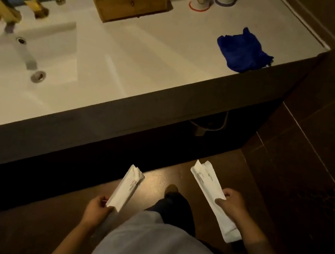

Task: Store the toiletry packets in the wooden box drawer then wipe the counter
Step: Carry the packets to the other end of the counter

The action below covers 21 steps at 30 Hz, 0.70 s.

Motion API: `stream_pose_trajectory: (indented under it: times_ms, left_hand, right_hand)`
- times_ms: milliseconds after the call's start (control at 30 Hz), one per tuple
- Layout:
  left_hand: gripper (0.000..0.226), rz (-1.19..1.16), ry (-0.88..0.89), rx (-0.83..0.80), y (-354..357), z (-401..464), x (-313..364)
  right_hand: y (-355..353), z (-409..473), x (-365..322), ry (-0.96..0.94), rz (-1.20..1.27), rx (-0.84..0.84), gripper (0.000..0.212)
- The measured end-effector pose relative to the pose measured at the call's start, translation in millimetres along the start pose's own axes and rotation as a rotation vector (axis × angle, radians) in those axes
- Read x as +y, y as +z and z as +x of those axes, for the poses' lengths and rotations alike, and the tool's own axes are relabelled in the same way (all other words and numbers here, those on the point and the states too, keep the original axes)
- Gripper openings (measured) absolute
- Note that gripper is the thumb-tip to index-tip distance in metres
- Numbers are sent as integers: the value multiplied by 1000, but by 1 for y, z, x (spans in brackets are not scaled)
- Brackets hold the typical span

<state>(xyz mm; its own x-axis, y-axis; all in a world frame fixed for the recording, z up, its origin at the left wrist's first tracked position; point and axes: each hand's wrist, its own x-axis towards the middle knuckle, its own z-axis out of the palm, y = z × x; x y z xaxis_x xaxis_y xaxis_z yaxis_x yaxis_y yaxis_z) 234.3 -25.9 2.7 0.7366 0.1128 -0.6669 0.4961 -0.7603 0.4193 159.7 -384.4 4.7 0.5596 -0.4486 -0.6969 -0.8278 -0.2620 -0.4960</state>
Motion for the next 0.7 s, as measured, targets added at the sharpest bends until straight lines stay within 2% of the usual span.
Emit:
stream_pose_trajectory:
  times_ms: [100,200,333,367,433,533,633,700]
  left_hand:
    - [38,48,2,-37,-1,19,28]
    - [36,65,41,-92,-1,34,64]
    - [25,122,130,-159,-2,53,123]
    - [24,139,158,-159,-1,56,139]
    - [23,144,224,-142,1,60,173]
    - [26,99,321,-129,4,58,226]
    - [23,-20,430,-108,4,50,275]
    - [23,-105,498,-99,2,45,303]
  right_hand:
    - [-7,17,-8,7,-14,15,21]
    - [-17,31,-9,13,-31,28,7]
    - [-33,53,-13,72,-33,58,21]
    - [-38,57,-17,75,-21,74,19]
    - [-49,65,-27,48,6,83,10]
    - [-68,75,-49,-34,84,89,12]
    - [-95,73,-82,-140,214,157,17]
    - [-118,67,-110,-243,320,207,29]
